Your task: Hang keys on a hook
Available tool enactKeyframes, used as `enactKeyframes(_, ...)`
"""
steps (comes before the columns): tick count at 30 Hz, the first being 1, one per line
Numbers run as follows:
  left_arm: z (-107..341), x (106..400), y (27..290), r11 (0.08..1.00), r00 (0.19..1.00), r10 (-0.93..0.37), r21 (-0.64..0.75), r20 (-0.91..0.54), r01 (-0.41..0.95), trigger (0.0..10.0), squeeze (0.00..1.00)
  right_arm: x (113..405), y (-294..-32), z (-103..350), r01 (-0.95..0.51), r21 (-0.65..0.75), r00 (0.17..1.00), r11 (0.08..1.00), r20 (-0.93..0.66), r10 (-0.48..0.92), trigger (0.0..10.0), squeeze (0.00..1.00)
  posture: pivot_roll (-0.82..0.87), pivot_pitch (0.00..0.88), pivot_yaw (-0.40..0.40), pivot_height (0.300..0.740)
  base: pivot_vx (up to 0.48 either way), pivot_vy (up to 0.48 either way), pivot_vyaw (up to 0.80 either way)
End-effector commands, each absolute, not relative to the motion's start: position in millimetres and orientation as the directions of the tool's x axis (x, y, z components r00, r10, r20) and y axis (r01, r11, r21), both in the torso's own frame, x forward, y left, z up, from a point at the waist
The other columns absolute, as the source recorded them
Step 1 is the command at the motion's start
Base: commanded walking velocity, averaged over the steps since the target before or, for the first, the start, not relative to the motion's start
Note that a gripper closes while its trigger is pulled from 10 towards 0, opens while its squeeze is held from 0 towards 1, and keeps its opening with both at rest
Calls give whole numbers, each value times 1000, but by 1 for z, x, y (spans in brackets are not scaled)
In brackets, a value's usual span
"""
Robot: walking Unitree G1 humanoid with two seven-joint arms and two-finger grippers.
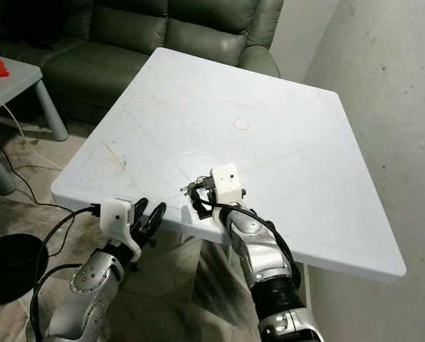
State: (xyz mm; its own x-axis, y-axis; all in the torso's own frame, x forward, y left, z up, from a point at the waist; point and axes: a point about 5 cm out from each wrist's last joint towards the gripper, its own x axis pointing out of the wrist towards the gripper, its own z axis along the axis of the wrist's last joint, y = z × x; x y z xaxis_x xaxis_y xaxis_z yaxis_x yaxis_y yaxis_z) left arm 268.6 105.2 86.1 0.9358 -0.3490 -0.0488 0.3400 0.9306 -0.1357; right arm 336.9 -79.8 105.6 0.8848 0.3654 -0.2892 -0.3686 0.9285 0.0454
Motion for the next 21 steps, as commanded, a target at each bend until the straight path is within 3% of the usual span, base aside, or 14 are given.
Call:
enactKeyframes(1,88,267,101,928,933,-357,-133,-47,348,10000,0,340,-85,105,-338,47,893,940,-300,336,10000,0,76,75,-178,740,0,0,0)
enactKeyframes(14,89,263,104,935,939,-339,-132,-56,329,10000,0,345,-87,95,-299,61,887,952,-351,301,10000,0,88,102,-175,740,0,0,0)
enactKeyframes(15,89,262,104,937,941,-334,-130,-59,325,10000,0,345,-90,91,-294,54,886,954,-359,293,6353,0,88,106,-174,740,0,0,0)
enactKeyframes(16,89,262,104,937,941,-334,-130,-59,325,10000,0,345,-90,91,-294,54,886,954,-359,293,6353,0,88,106,-174,740,0,0,0)
enactKeyframes(17,88,262,105,937,941,-332,-130,-59,323,10000,0,344,-91,90,-291,46,887,955,-360,288,902,0,88,106,-174,740,0,0,0)
enactKeyframes(18,89,262,106,939,942,-329,-131,-60,319,10000,0,344,-94,88,-287,42,890,957,-359,283,0,0,88,110,-176,740,0,0,0)
enactKeyframes(21,89,261,106,940,944,-324,-133,-60,315,10000,0,344,-96,87,-285,43,890,957,-359,281,0,0,87,111,-175,740,0,0,0)
